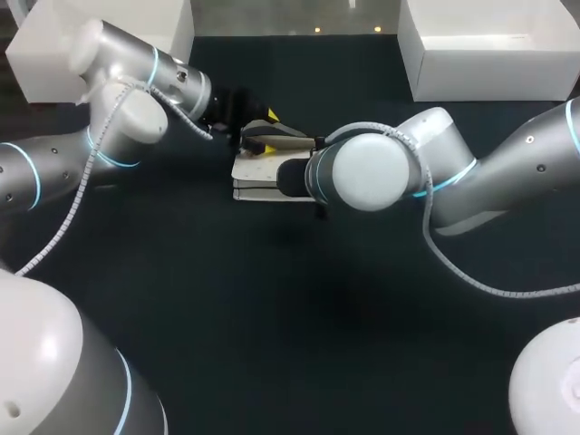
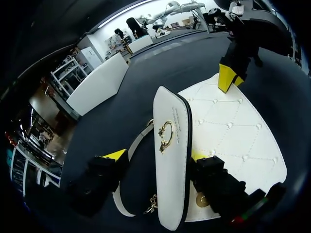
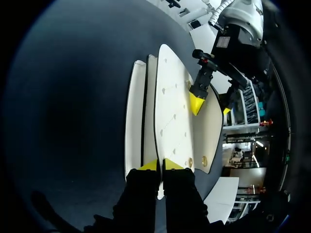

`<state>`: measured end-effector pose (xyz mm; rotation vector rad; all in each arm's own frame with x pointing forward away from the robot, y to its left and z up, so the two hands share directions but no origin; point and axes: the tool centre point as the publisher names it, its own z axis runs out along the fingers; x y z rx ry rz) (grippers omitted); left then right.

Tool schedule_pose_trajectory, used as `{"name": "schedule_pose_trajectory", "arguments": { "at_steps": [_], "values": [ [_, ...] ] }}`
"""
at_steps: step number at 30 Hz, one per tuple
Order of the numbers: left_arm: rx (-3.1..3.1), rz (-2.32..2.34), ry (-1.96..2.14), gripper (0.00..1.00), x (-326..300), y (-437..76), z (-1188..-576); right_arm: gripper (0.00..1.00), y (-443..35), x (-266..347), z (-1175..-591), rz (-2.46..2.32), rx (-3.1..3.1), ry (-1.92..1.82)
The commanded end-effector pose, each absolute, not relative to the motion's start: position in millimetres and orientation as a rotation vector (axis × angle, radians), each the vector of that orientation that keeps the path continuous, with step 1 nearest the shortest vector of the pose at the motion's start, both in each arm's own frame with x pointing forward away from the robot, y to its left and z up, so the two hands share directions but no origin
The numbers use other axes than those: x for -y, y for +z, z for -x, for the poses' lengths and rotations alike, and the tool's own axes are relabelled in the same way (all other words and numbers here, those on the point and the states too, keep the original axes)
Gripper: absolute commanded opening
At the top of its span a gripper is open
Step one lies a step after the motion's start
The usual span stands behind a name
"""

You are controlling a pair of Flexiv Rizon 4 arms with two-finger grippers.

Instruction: Pick up the bag, open it, inspect its contents, close it, and place it on the opposite side

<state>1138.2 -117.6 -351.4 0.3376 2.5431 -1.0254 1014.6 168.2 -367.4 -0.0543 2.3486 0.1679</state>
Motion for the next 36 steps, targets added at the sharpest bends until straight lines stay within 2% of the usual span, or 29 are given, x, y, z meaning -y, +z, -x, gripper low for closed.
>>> {"name": "schedule_pose_trajectory", "arguments": {
  "at_steps": [1, 3, 5, 12, 13, 15, 26, 27, 28, 29, 36],
  "values": [
    [-2.567, -0.339, -1.027, 0.73, 123.7, -359.2, -1150.9, 0.0, -368.8, -167.7, -1013.6, 0.054, -2.344, 0.171],
    [-2.576, -0.334, -1.019, 0.7, 125.1, -361.0, -1152.4, 0.0, -368.8, -167.7, -1013.6, 0.054, -2.344, 0.171],
    [-2.586, -0.322, -1.007, 0.6, 125.8, -362.6, -1154.1, 0.0, -368.8, -167.7, -1013.6, 0.054, -2.344, 0.171],
    [-2.611, -0.299, -0.987, 0.38, 124.2, -367.4, -1158.2, 0.0, -368.8, -167.7, -1013.6, 0.054, -2.344, 0.171],
    [-2.615, -0.294, -0.987, 0.3, 123.6, -368.1, -1158.6, 0.0, -368.8, -167.7, -1013.6, 0.054, -2.344, 0.171],
    [-2.622, -0.279, -0.995, 0.0, 122.5, -369.3, -1159.6, 0.0, -368.8, -167.7, -1013.6, 0.054, -2.344, 0.171],
    [-2.619, -0.267, -1.07, 0.0, 117.5, -361.5, -1158.8, 0.0, -366.1, -167.7, -1013.2, 0.044, -2.35, 0.165],
    [-2.619, -0.268, -1.073, 0.0, 117.6, -359.5, -1158.3, 0.2, -364.2, -167.6, -1012.7, 0.04, -2.353, 0.163],
    [-2.614, -0.272, -1.071, 0.0, 117.9, -357.7, -1157.7, 0.69, -361.9, -167.5, -1012.0, 0.034, -2.356, 0.161],
    [-2.612, -0.276, -1.076, 0.0, 118.1, -355.2, -1157.3, 1.0, -359.1, -167.2, -1011.0, 0.032, -2.357, 0.161],
    [-2.598, -0.276, -1.093, 0.0, 117.1, -333.9, -1160.3, 1.0, -334.5, -164.6, -1003.6, 0.005, -2.387, 0.124]
  ]
}}
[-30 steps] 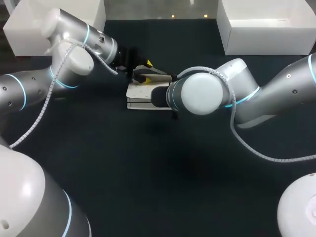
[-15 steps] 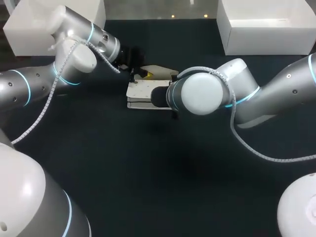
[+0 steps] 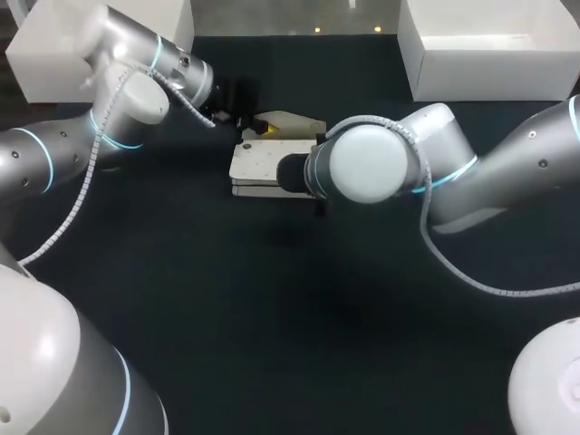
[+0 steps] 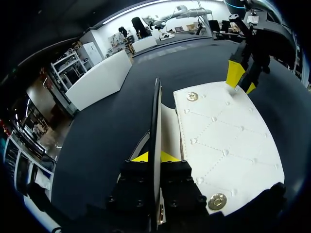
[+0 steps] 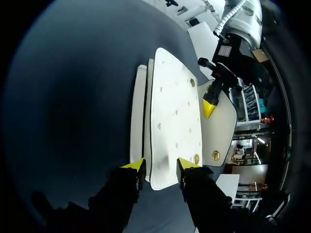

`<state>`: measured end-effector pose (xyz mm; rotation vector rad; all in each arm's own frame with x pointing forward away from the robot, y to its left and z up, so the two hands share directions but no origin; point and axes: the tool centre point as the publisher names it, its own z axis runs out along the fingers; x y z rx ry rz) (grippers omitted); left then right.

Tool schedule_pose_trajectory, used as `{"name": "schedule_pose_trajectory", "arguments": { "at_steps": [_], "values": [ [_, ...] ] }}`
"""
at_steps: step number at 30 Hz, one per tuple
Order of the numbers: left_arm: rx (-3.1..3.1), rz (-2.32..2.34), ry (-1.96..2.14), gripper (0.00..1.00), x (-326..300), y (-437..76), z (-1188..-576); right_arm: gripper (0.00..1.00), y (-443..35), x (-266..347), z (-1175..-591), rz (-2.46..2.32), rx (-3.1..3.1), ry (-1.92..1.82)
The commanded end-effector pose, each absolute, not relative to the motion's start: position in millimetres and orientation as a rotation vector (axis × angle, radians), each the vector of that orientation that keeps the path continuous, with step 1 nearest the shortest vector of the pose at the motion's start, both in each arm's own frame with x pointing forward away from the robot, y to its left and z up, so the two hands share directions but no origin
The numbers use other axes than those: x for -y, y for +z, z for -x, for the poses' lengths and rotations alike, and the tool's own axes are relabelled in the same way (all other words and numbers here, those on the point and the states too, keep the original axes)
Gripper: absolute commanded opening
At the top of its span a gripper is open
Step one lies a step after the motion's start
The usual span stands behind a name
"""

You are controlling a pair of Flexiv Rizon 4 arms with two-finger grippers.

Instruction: Pick up the bag, open it, inspect its contents, close it, and place it on the opposite side

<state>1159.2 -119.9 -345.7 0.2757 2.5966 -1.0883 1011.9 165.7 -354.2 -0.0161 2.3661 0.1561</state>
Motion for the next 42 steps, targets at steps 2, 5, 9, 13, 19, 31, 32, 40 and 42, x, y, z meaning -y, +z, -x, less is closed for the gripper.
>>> {"name": "schedule_pose_trajectory", "arguments": {
  "at_steps": [2, 5, 9, 13, 19, 31, 32, 40, 42],
  "values": [
    [-2.597, -0.274, -1.097, 0.0, 116.0, -326.2, -1162.7, 1.0, -326.3, -163.7, -1001.6, -0.001, -2.401, 0.123],
    [-2.596, -0.275, -1.106, 0.0, 114.9, -314.0, -1164.4, 1.0, -312.6, -162.6, -999.0, -0.011, -2.41, 0.13],
    [-2.605, -0.289, -1.117, 0.0, 112.1, -297.7, -1164.2, 1.0, -293.6, -161.5, -996.3, -0.02, -2.402, 0.142],
    [-2.617, -0.302, -1.131, 0.0, 108.7, -282.6, -1162.3, 0.47, -279.1, -162.0, -996.9, -0.031, -2.399, 0.164],
    [-2.638, -0.311, -1.131, 0.0, 103.6, -263.9, -1156.3, 0.0, -269.3, -163.3, -1002.1, -0.057, -2.399, 0.168],
    [-2.653, -0.223, -1.123, 0.0, 94.2, -246.3, -1154.7, 0.0, -250.7, -170.8, -1018.4, -0.104, -2.435, 0.182],
    [-2.653, -0.223, -1.123, 0.0, 94.2, -246.3, -1154.7, 0.0, -249.5, -170.7, -1020.6, -0.117, -2.435, 0.187],
    [-2.653, -0.223, -1.123, 0.0, 94.2, -246.3, -1154.7, 0.0, -248.7, -169.8, -1022.1, -0.134, -2.435, 0.19],
    [-2.653, -0.223, -1.123, 0.0, 94.2, -246.3, -1154.7, 0.0, -248.7, -169.8, -1022.1, -0.134, -2.435, 0.19]
  ]
}}
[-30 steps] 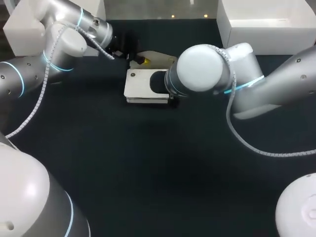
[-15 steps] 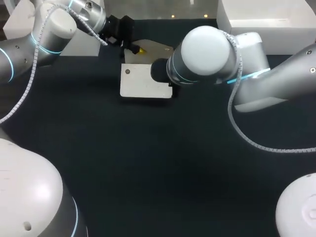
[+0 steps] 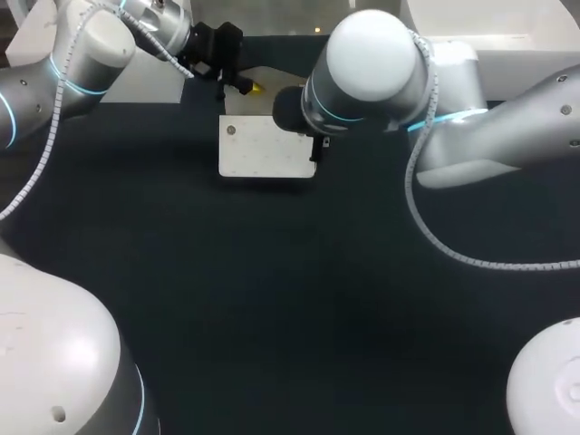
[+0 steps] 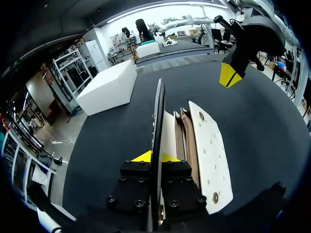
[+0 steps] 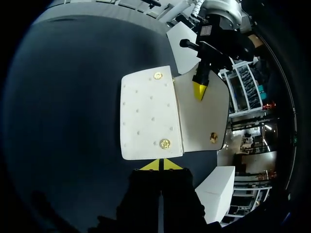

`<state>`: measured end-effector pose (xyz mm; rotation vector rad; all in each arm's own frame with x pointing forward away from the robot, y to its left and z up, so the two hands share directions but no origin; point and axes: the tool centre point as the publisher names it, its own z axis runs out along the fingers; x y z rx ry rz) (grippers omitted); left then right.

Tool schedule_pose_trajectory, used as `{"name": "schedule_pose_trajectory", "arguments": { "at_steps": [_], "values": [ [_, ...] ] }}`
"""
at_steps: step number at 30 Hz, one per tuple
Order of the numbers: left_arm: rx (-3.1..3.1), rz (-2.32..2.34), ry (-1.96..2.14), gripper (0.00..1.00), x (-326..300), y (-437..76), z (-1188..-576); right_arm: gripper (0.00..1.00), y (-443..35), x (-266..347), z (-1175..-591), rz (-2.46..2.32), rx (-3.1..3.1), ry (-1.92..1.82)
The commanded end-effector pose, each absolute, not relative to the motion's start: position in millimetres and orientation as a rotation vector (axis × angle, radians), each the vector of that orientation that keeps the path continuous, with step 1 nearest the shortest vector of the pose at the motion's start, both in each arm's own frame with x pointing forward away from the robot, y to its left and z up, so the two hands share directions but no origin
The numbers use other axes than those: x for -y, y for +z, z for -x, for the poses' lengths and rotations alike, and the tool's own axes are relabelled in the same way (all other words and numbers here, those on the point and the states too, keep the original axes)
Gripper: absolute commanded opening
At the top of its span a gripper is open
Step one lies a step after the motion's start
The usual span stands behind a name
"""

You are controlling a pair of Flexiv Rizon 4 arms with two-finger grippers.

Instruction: Pick up the bag, open it, inspect its contents, close it, and place it on the opposite side

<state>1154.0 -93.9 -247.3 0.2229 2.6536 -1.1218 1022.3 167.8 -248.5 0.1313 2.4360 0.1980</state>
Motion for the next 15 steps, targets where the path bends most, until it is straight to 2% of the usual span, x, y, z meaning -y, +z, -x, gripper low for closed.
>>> {"name": "schedule_pose_trajectory", "arguments": {
  "at_steps": [1, 15],
  "values": [
    [-2.653, -0.223, -1.123, 0.0, 94.2, -246.3, -1154.7, 0.0, -248.7, -169.8, -1022.1, -0.134, -2.435, 0.19],
    [-2.691, -0.035, -1.104, 0.0, 95.7, -233.1, -1147.0, 0.0, -224.8, -187.5, -1068.5, -0.084, -2.374, 0.2]
  ]
}}
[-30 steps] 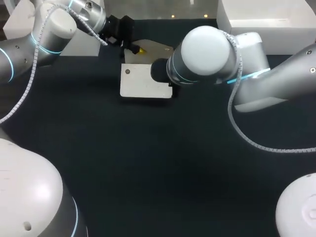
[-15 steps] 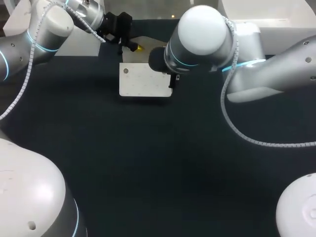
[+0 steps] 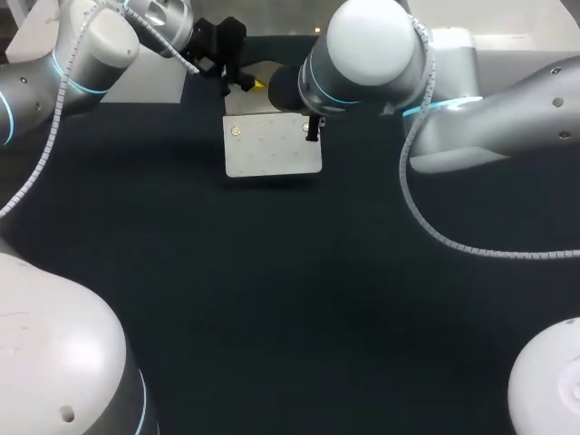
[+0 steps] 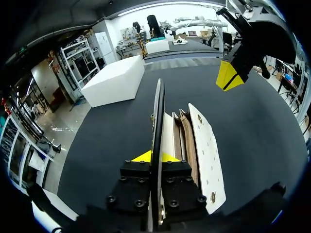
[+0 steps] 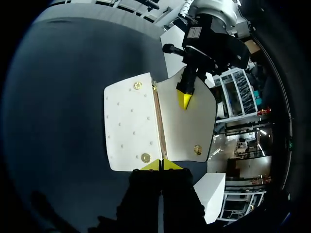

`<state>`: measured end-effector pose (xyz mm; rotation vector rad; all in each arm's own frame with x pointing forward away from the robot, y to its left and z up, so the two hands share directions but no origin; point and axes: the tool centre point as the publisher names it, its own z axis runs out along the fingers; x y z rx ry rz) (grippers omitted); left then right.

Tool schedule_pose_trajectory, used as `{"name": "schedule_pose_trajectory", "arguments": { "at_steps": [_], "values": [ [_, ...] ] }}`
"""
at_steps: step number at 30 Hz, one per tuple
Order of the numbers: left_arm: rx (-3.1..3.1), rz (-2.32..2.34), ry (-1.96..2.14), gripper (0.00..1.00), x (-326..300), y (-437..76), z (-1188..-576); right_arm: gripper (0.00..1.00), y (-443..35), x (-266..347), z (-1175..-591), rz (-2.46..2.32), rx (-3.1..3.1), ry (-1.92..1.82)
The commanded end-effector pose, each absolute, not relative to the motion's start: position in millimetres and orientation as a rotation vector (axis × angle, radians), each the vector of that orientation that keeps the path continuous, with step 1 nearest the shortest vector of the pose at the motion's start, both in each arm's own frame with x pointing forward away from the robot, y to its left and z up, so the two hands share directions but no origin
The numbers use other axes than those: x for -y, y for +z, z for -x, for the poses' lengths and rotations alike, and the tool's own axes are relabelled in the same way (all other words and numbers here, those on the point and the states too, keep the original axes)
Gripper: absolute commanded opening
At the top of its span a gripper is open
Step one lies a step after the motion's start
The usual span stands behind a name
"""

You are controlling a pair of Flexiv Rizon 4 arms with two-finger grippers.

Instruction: Pick up the bag, open it, inspect its contents, close it, and place it on the opposite side

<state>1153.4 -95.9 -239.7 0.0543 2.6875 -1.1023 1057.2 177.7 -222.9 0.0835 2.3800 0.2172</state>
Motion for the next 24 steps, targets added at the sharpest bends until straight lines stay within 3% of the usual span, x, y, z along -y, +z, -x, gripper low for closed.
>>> {"name": "schedule_pose_trajectory", "arguments": {
  "at_steps": [1, 24],
  "values": [
    [-2.695, -0.031, -1.114, 0.0, 95.8, -232.2, -1146.6, 0.0, -224.7, -188.6, -1071.4, -0.08, -2.368, 0.203],
    [-2.731, -0.097, -1.131, 0.0, 98.2, -222.2, -1131.9, 0.0, -245.6, -195.4, -1101.4, -0.002, -2.364, 0.213]
  ]
}}
